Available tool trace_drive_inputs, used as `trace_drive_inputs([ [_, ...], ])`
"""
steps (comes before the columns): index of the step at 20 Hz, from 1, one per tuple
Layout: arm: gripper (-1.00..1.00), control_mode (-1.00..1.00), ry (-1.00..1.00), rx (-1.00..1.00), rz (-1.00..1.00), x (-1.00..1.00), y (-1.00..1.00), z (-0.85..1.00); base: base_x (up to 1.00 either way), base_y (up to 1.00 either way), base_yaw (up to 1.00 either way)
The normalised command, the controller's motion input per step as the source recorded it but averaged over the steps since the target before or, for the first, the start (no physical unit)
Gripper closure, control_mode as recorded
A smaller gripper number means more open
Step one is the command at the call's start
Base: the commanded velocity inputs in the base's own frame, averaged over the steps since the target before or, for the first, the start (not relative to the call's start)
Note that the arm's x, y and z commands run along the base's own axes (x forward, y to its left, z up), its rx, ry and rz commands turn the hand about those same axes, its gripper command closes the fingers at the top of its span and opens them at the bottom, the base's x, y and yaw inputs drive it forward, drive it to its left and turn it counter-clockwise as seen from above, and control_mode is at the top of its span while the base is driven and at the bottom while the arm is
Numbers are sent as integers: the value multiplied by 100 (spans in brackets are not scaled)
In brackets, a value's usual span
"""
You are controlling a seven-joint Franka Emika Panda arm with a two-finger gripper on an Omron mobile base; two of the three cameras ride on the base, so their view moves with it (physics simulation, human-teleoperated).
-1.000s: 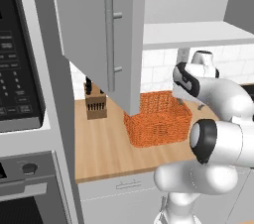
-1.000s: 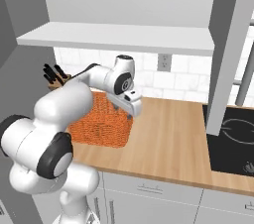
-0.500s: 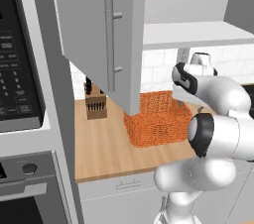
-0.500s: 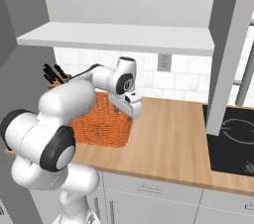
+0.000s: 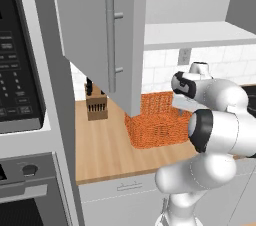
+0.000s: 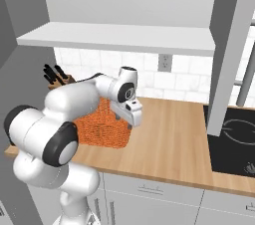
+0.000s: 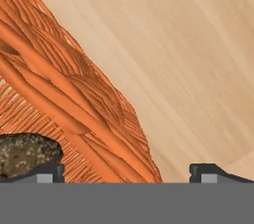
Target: Open the cabinet, pick up the bread from the cabinet and place it in the basket. Then move the basket to the dining counter.
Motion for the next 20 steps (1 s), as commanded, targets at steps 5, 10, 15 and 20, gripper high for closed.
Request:
trace_drive_inputs([
  [5, -100, -100, 2, 0, 0, 0, 0, -40, 0, 0, 0],
  [10, -100, -100, 1, 0, 0, 0, 2, -24, 0, 0, 0],
  [15, 100, -100, 0, 0, 0, 0, 11, -21, 0, 0, 0],
  [20, 100, -100, -2, 0, 0, -1, 13, -21, 0, 0, 0],
])
